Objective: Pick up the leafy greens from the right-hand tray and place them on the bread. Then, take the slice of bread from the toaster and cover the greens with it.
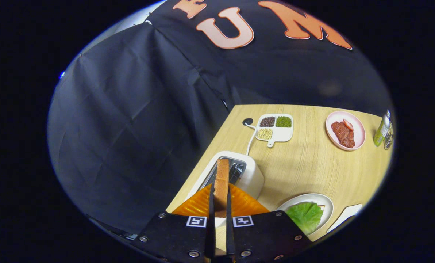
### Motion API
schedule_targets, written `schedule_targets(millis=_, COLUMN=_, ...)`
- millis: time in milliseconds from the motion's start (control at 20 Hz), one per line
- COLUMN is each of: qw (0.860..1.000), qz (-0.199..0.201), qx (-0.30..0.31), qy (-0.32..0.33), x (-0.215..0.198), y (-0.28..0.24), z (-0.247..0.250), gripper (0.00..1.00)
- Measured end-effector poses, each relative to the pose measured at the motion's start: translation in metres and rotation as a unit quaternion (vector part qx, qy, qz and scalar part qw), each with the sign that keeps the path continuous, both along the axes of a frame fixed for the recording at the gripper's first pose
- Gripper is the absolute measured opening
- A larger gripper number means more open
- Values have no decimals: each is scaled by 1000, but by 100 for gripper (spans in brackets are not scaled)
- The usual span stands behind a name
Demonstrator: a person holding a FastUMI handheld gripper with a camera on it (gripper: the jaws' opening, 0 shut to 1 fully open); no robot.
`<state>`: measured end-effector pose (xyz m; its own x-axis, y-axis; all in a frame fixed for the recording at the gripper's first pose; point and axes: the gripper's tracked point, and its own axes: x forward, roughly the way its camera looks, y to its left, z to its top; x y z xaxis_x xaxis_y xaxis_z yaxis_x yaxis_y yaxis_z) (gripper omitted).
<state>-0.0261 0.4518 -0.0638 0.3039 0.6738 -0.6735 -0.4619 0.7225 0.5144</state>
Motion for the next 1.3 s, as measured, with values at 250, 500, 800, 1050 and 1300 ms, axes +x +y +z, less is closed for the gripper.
schedule_targets(millis=250, qw=999, qz=10, qx=27, qy=-17, x=-16, y=-26, z=13, gripper=12)
schedule_targets(millis=500, qw=1000, qz=-6, qx=29, qy=-11, x=-23, y=-67, z=-5, gripper=12)
schedule_targets(millis=800, qw=1000, qz=-14, qx=20, qy=3, x=-36, y=-113, z=-49, gripper=12)
schedule_targets(millis=1050, qw=999, qz=-24, qx=25, qy=20, x=-44, y=-139, z=-81, gripper=12)
schedule_targets(millis=1300, qw=998, qz=-39, qx=34, qy=45, x=-46, y=-163, z=-118, gripper=12)
